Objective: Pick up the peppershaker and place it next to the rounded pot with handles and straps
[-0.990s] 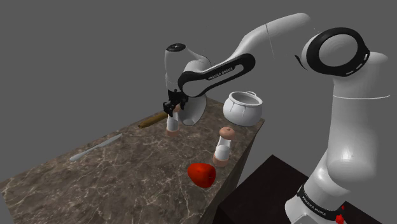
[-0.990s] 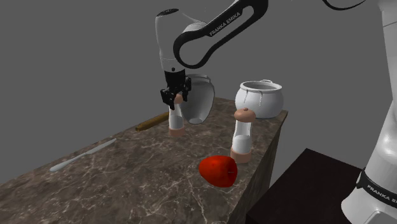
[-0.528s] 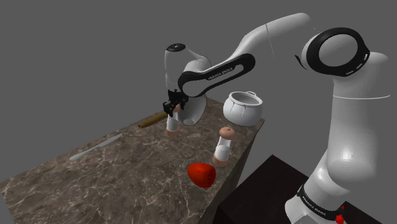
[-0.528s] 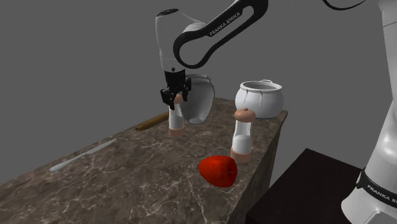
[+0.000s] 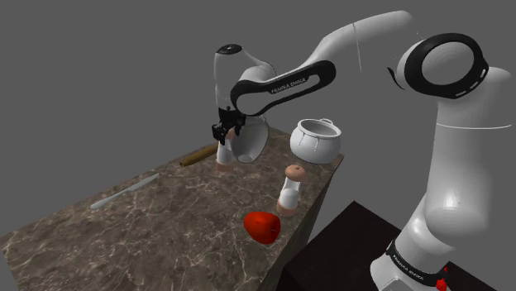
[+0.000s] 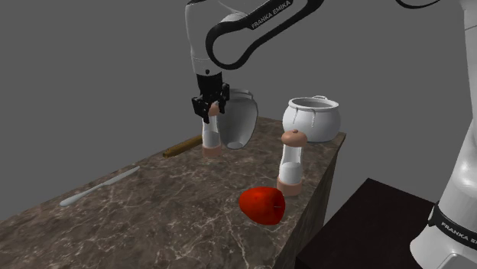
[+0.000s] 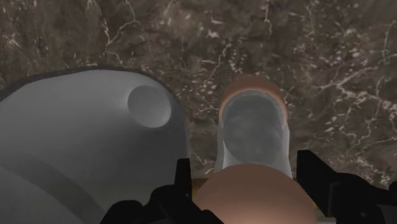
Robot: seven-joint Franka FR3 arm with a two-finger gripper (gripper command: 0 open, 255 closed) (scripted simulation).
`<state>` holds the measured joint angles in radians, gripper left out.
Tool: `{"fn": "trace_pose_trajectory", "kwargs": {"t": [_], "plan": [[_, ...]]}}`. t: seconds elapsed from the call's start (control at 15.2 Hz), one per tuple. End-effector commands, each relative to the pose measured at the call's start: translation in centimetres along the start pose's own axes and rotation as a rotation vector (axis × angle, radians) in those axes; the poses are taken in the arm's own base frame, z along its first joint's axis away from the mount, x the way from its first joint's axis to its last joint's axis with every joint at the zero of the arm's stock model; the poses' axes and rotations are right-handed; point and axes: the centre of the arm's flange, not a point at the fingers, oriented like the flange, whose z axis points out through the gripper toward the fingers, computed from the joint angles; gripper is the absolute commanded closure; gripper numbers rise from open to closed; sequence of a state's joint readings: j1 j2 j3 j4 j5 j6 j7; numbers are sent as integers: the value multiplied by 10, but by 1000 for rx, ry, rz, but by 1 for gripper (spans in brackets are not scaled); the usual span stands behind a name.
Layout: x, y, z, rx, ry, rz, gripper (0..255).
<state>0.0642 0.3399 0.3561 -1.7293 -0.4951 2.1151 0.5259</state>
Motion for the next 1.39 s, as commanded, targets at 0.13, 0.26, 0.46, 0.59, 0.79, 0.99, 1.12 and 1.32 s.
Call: {"fn": "trace_pose_trajectory", "kwargs": {"t": [0.13,0.26,0.46,0.59,0.79,0.99,1.12,1.32], "plan": [[4,6,-21,0,0,0,255],[6,8,-31,0,0,0,255],[9,12,-46,0,0,0,255],[11,15,-56,0,0,0,255],[14,19,-71,0,0,0,255],[17,23,-86,0,0,0,255],[19,26,-96,0,0,0,255],[22,30,-111,0,0,0,255]]}}
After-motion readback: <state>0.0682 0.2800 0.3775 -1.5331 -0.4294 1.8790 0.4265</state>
